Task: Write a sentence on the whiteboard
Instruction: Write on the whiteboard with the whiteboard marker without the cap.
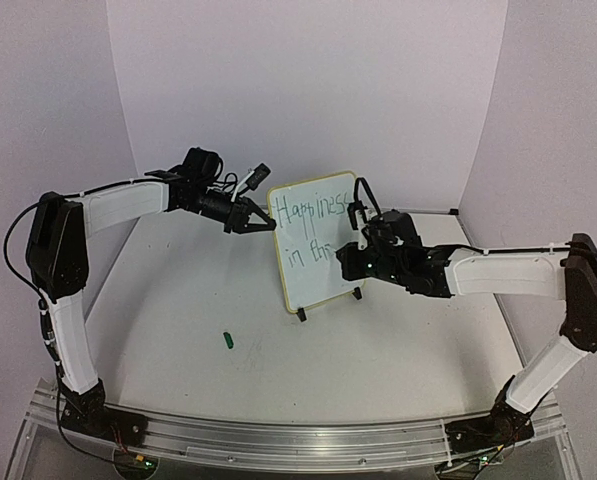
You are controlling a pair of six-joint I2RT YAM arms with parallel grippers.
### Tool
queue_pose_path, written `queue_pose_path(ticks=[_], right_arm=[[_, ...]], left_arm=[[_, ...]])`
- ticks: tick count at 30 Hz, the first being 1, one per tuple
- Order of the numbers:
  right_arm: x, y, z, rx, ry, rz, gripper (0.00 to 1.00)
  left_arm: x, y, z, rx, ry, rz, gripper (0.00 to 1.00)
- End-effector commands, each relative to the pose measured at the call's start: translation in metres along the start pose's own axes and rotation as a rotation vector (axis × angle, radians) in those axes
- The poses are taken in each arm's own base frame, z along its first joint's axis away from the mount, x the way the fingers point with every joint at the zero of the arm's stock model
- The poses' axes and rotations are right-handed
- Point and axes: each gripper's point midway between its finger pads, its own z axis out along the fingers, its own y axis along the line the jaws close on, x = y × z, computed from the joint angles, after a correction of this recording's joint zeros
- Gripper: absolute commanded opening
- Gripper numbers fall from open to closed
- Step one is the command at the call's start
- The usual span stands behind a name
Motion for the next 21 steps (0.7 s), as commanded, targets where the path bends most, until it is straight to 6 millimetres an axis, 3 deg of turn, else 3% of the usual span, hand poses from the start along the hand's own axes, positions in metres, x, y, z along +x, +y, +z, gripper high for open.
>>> queue_pose_path(ticks=[1,14,21], right_arm=[[0.001,0.001,0.003,-0.011,-0.002,0.016,0.0],[0.02,-0.008,0.004,0.015,0.032,0.031,0.0],[0.019,-0.012,0.003,0.041,0.024,0.031,0.0]], left_arm=[[0.024,-0.011,0.01,0.026,0.086,-0.084,0.0],[0.025,-0.011,0.01,0.025,0.088,-0.087,0.0],[0.025,-0.011,0.01,0.025,0.088,-0.087,0.0]])
